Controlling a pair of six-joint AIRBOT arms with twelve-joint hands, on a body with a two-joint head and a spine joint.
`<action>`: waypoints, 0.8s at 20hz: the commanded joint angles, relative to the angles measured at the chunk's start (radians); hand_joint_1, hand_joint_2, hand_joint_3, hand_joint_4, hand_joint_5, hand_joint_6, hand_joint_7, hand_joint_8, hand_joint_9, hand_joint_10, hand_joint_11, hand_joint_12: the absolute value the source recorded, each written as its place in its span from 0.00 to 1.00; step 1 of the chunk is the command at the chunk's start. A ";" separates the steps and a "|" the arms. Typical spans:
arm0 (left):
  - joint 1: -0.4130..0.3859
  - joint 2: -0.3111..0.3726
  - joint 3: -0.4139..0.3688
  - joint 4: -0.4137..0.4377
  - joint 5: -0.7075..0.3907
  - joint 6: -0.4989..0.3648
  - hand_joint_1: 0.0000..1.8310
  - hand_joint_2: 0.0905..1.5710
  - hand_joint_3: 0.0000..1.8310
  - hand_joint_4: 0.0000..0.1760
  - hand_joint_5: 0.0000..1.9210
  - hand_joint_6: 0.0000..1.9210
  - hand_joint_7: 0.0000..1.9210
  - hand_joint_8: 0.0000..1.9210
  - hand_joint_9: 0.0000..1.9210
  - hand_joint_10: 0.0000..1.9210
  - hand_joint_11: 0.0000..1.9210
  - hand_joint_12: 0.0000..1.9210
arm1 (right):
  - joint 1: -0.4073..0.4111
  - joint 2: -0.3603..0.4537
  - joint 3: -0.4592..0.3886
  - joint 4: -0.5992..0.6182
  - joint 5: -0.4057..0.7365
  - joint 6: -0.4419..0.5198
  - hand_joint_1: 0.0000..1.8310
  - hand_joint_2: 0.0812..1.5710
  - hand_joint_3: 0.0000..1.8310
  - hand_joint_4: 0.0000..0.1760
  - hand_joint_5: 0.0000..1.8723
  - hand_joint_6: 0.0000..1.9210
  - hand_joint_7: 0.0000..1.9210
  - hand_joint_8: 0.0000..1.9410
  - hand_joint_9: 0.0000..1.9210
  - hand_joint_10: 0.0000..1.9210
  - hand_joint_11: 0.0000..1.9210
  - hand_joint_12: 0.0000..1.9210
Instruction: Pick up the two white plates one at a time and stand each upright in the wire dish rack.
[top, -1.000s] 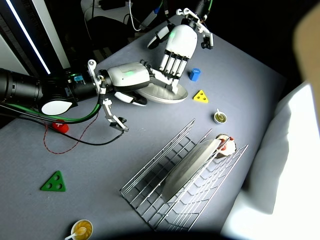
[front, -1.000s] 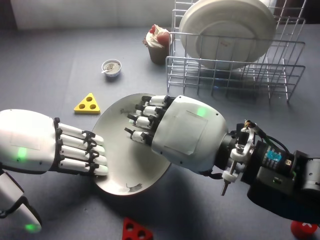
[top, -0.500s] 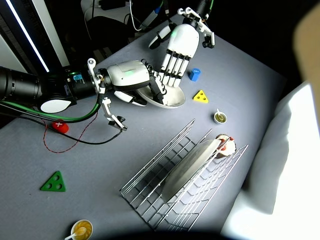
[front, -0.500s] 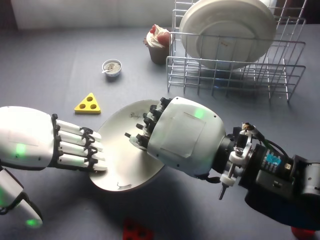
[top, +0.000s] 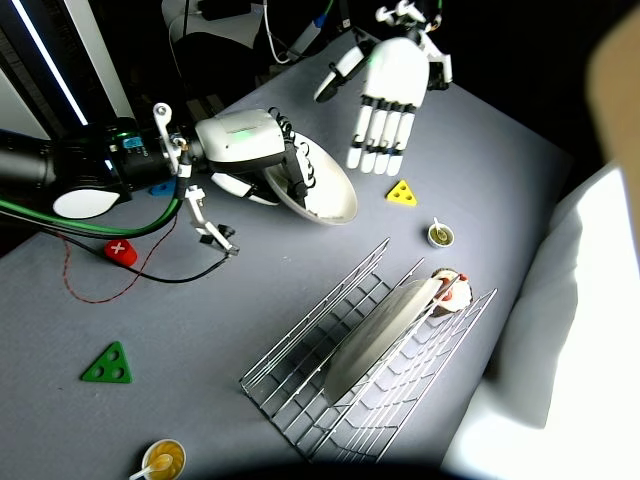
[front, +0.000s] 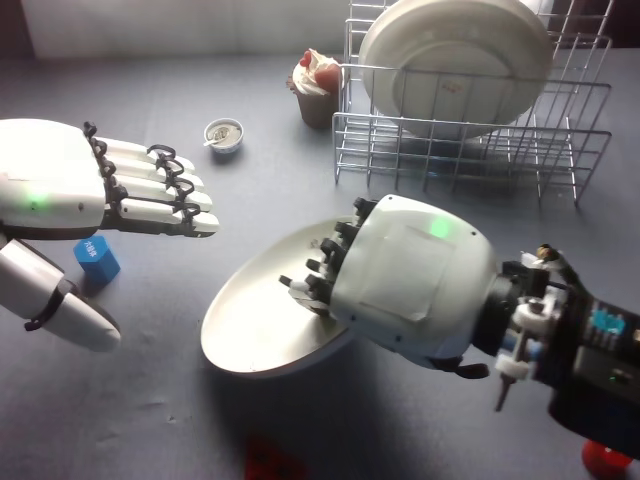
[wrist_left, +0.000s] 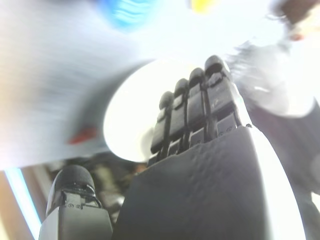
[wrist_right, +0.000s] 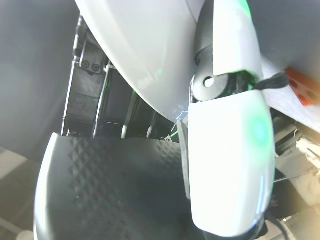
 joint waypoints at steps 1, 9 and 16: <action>-0.018 0.018 0.004 -0.081 -0.044 -0.001 0.00 0.60 0.00 0.00 0.04 0.00 0.05 0.00 0.05 0.01 0.04 0.01 | 0.014 0.015 -0.018 -0.015 0.102 0.012 0.77 0.63 0.00 0.00 0.53 0.48 0.68 0.13 0.64 0.37 0.74 0.03; -0.021 0.022 0.010 -0.089 -0.030 -0.001 0.00 0.60 0.00 0.00 0.04 0.00 0.04 0.00 0.04 0.00 0.04 0.00 | 0.177 0.207 -0.179 0.175 -0.008 0.053 0.76 0.64 0.00 0.00 0.51 0.51 0.65 0.21 0.61 0.40 0.74 0.01; -0.021 0.020 0.005 -0.080 -0.043 -0.001 0.00 0.60 0.00 0.00 0.03 0.00 0.04 0.00 0.04 0.00 0.05 0.01 | 0.404 0.311 -0.207 0.520 -0.276 0.054 0.76 0.64 0.00 0.00 0.52 0.50 0.65 0.20 0.62 0.41 0.74 0.01</action>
